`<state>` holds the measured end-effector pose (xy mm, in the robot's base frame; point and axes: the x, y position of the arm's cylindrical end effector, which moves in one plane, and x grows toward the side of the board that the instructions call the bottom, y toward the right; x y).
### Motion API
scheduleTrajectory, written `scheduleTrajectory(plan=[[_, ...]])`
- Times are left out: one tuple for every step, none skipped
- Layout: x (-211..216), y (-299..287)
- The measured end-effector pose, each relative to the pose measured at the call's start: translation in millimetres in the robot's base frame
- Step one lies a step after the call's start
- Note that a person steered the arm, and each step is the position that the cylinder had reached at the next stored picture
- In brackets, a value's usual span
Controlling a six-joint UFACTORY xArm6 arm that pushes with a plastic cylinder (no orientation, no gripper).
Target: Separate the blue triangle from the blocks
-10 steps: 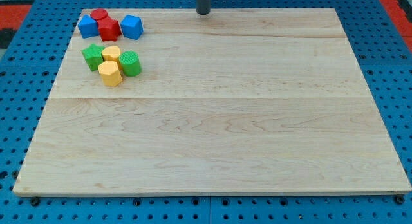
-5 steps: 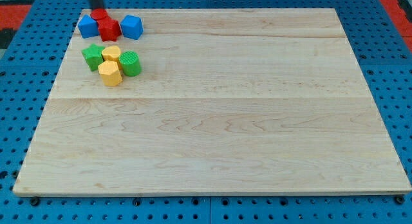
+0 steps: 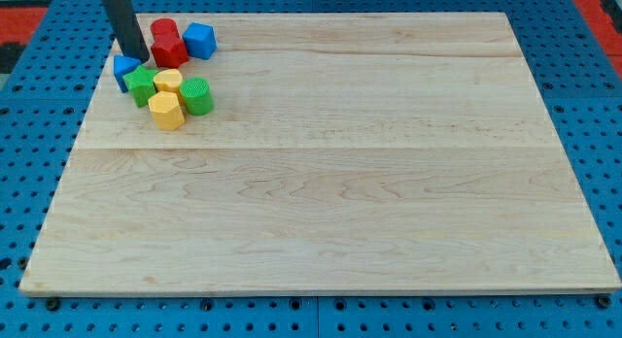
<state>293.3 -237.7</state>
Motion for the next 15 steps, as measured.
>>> scheduleTrajectory(plan=[[-19.6, 16.2], [-36.8, -13.7], [-37.8, -40.6], [-29.0, -43.5], [-6.7, -41.9], [24.7, -24.7], [54.8, -10.9], [72.6, 5.5], [65.0, 24.2], [61.7, 46.9], [61.7, 50.6], [61.8, 58.8], [68.0, 82.4], [82.9, 127.2], [115.8, 143.5]])
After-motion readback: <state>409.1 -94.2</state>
